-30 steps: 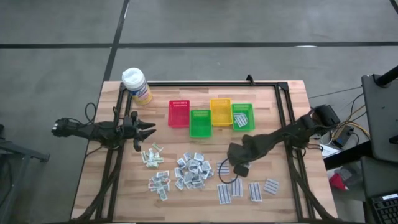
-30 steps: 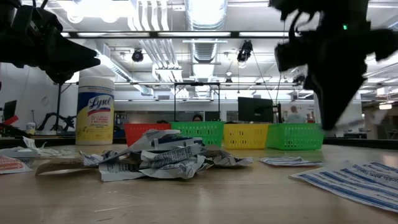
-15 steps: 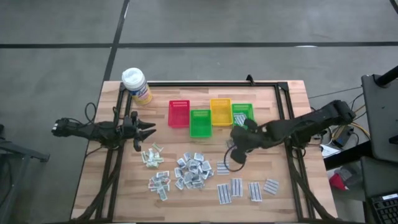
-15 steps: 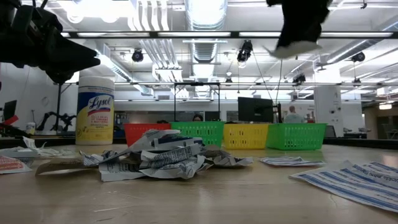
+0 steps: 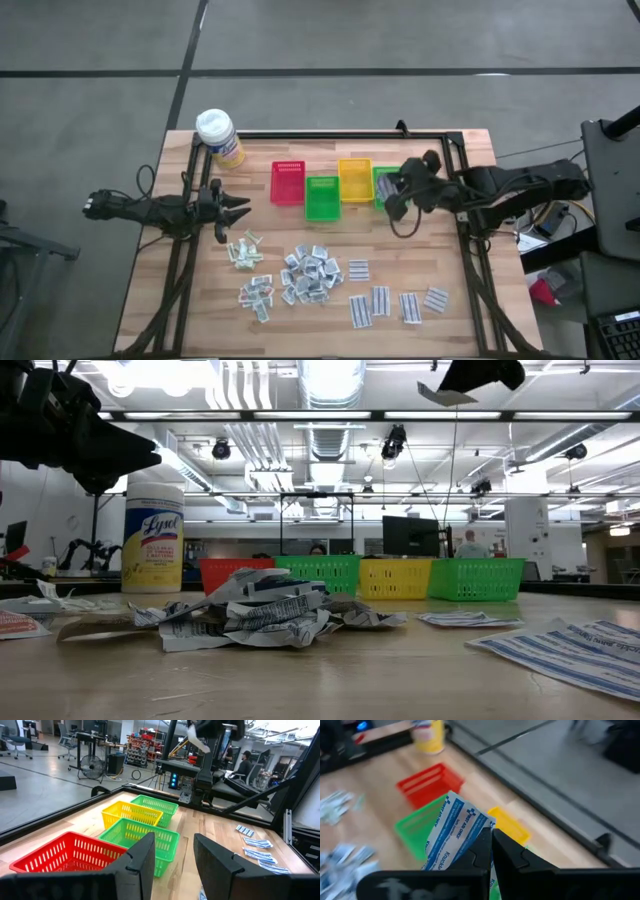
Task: Pick & Place First Aid Supplies
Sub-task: Put the blue bandage into the right green basket
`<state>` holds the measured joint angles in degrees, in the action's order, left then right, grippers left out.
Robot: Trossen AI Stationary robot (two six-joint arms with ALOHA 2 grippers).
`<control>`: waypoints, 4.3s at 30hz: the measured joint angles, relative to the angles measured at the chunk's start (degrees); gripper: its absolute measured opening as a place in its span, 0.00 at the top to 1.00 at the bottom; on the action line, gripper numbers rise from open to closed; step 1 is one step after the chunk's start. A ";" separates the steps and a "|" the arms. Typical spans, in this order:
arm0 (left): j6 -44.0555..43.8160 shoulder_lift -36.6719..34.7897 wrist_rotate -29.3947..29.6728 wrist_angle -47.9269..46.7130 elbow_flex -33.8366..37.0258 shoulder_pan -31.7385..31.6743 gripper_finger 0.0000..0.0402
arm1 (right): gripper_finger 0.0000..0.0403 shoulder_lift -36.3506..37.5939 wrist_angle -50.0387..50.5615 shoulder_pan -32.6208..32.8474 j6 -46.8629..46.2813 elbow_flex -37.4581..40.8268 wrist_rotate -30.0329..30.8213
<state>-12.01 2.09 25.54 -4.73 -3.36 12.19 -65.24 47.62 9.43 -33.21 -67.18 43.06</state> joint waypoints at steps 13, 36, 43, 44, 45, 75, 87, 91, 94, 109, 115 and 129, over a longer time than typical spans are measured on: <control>0.00 0.00 0.00 0.00 0.00 0.00 0.67 | 0.98 -2.98 0.17 -8.17 0.88 0.30 6.66; 0.02 0.00 0.00 -0.02 0.00 0.02 0.67 | 0.98 -18.53 7.69 -14.31 -0.09 1.10 5.78; 0.01 0.00 0.01 -0.02 0.00 0.01 0.67 | 0.98 -21.67 8.56 -14.81 -4.22 2.66 4.61; 0.00 0.00 0.01 -0.02 -0.01 0.01 0.67 | 0.98 -21.87 8.75 -14.88 -4.75 3.35 4.20; 0.00 0.00 0.01 -0.04 -0.02 0.00 0.67 | 0.98 -22.02 8.89 -14.90 -5.83 4.06 3.73; 0.02 0.00 0.00 -0.22 -0.02 0.00 0.67 | 0.98 -22.00 2.04 -18.97 -12.92 14.23 -0.31; 0.02 0.00 0.01 -0.22 -0.02 0.01 0.67 | 0.98 -22.00 -4.90 -23.40 -6.07 16.53 -9.06; 0.18 0.00 0.02 -0.24 -0.02 0.00 0.67 | 0.98 -22.00 -5.47 -24.43 -6.33 18.07 -10.73; 0.39 0.00 0.02 -0.24 -0.02 0.00 0.67 | 0.98 -22.00 -7.06 -24.68 -6.68 19.00 -10.79; 0.44 0.00 0.02 -0.24 -0.02 0.00 0.67 | 0.98 -22.00 -12.66 -25.50 -5.31 19.65 -12.07; 0.46 0.00 0.04 -0.24 -0.02 0.02 0.67 | 0.98 -22.00 -12.77 -25.76 -4.98 19.65 -12.14; 0.46 0.00 0.02 -0.24 -0.02 0.02 0.67 | 0.98 -22.00 -13.91 -26.00 -2.40 19.65 -13.17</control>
<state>-11.55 2.09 25.56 -4.97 -3.38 12.21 -87.24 33.71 -16.58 -35.62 -47.53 29.89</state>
